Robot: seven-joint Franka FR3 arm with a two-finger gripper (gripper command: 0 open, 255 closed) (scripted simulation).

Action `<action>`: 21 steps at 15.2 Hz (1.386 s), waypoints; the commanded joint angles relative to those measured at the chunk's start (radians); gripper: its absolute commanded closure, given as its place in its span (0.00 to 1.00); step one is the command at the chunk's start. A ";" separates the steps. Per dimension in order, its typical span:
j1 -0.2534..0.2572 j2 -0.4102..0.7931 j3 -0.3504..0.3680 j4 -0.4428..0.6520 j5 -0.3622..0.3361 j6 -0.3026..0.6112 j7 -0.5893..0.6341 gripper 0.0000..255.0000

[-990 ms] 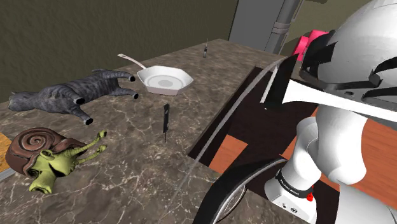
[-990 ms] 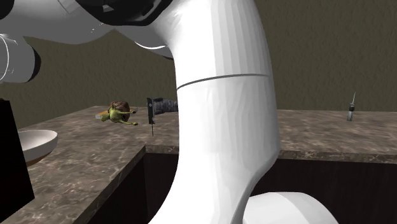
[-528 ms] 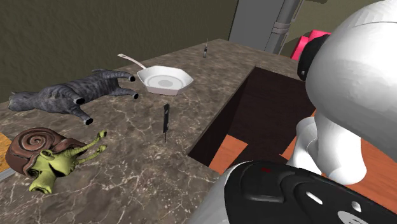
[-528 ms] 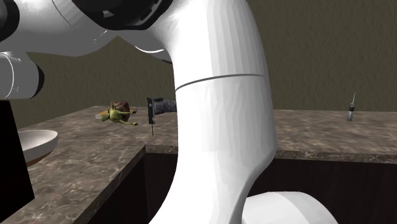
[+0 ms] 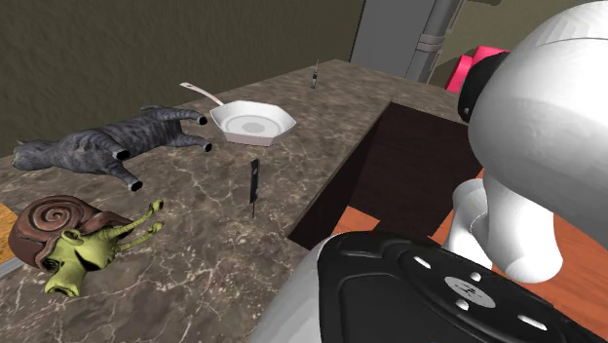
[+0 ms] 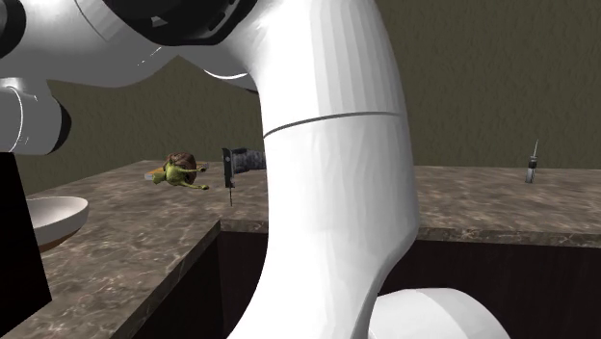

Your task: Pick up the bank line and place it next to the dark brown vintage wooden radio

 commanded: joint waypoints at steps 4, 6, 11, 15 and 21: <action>0.083 0.017 -0.080 -0.019 -0.038 -0.001 -0.036 1.00; 0.084 0.007 -0.085 -0.031 -0.021 0.004 -0.048 0.00; 0.106 0.010 -0.105 -0.019 -0.018 0.000 -0.050 0.00; 0.023 -0.126 -0.057 -0.062 0.129 -0.076 -0.145 0.00; 0.025 -0.126 -0.058 -0.062 0.129 -0.076 -0.146 0.00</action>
